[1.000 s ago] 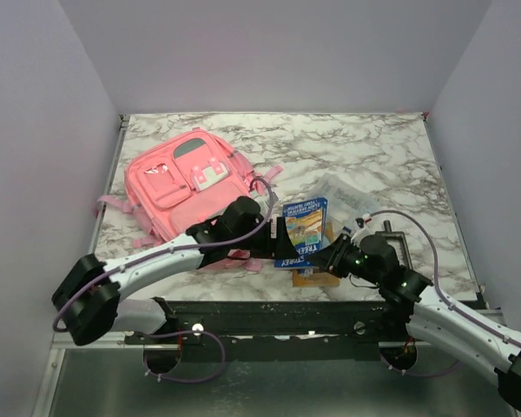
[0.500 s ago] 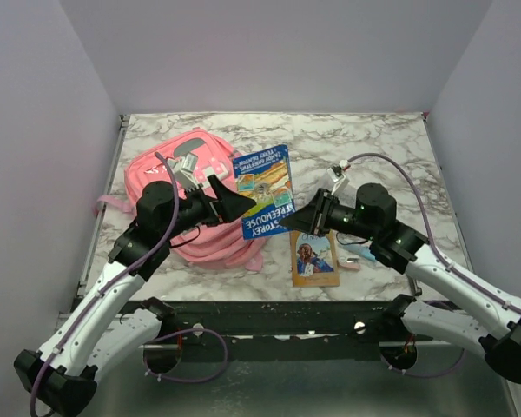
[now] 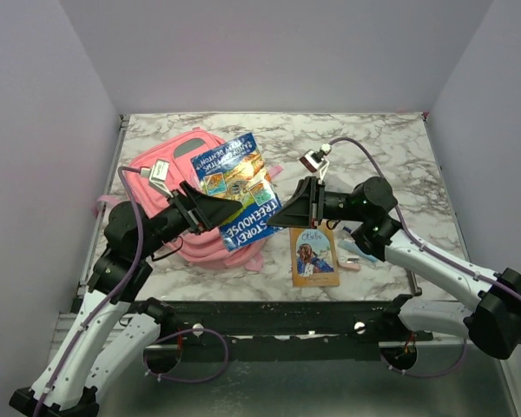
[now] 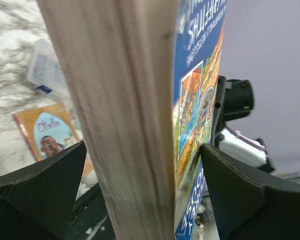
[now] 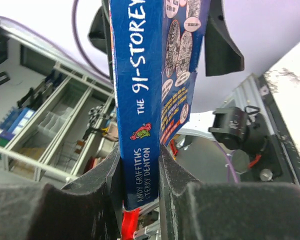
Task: Pack the student bag
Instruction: Pick up the book from the center of the board.
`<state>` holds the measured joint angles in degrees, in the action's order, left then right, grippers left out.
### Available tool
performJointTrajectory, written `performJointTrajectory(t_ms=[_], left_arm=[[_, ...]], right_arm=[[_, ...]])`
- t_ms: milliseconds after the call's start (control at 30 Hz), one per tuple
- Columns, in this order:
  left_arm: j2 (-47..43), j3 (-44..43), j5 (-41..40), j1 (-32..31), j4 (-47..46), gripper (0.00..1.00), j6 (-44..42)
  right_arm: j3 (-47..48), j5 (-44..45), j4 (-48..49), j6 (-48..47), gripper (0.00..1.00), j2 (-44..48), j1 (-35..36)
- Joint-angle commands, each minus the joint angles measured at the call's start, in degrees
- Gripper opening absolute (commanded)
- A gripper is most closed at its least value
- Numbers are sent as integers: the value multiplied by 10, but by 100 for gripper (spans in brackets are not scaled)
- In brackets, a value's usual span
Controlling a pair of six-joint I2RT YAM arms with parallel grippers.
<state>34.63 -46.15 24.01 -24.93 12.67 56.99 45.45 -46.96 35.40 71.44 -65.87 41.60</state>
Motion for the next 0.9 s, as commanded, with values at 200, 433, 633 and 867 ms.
performJointTrajectory(t_ms=[200, 433, 633, 867], left_arm=[[-16, 22, 84, 4, -162, 65, 99], [-46, 30, 26, 4, -164, 26, 108], [-58, 51, -48, 4, -220, 3, 122], [-53, 87, -79, 4, -312, 0, 163]], right_arm=[[16, -69, 159, 62, 1, -12, -2], [43, -2, 10, -20, 31, -11, -2], [-45, 154, 155, 84, 70, -8, 10], [-74, 328, 236, 107, 73, -36, 120]])
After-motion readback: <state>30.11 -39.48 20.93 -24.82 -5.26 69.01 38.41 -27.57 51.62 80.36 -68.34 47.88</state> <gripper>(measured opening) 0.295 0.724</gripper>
